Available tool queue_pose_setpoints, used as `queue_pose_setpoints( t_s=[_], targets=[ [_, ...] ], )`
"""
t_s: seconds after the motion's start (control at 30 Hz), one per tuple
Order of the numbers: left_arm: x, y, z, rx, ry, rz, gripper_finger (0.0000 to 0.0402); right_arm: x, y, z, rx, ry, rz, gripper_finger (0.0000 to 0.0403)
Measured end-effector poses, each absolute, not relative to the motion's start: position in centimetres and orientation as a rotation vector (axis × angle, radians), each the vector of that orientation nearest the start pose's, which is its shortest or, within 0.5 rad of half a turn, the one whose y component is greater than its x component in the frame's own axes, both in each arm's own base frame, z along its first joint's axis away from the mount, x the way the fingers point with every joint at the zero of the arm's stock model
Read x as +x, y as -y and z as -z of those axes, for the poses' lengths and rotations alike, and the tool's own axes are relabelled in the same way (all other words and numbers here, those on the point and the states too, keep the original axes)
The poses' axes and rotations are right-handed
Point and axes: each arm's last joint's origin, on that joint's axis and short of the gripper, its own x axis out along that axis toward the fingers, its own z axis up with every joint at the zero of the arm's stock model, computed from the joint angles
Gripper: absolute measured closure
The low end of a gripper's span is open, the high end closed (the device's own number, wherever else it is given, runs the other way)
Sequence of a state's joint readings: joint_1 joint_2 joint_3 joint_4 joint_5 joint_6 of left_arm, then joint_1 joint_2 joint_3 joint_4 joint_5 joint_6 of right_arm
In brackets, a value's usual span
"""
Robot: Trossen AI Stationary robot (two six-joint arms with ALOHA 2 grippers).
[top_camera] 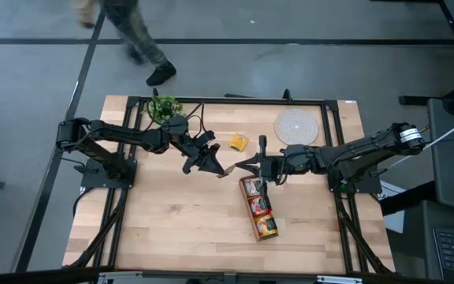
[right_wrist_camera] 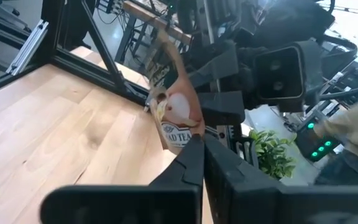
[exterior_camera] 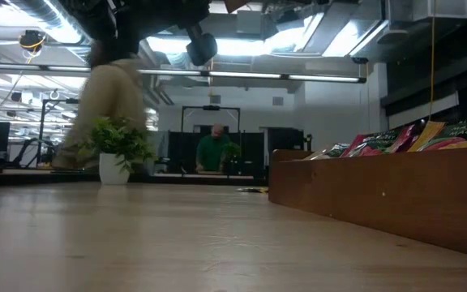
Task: Pick & Place Tea
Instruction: Put the brown tea bag into the left section of the wooden organizer
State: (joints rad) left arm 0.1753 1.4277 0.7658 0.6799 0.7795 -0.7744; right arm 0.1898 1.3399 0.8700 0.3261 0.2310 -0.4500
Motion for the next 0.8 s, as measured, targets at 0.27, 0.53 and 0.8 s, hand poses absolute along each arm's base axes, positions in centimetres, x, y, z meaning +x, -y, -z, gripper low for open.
queue_pose_setpoints(
  t_s=[0.27, 0.53, 0.8],
  targets=[
    [30.0, -3.2, -26.3, -0.719, -0.212, 0.578, 0.0372, 29.5, -5.0, -28.7, -0.485, -0.177, 0.002, 0.0399],
    [29.9, -3.7, -26.2, -0.584, -0.176, 0.570, 0.0297, 29.4, -5.0, -27.9, -0.336, -0.255, 0.005, 0.0401],
    [29.8, -4.8, -24.8, -0.226, -0.178, 0.465, 0.0261, 28.7, -5.0, -26.0, 0.113, -0.449, 0.038, 0.0401]
  ],
)
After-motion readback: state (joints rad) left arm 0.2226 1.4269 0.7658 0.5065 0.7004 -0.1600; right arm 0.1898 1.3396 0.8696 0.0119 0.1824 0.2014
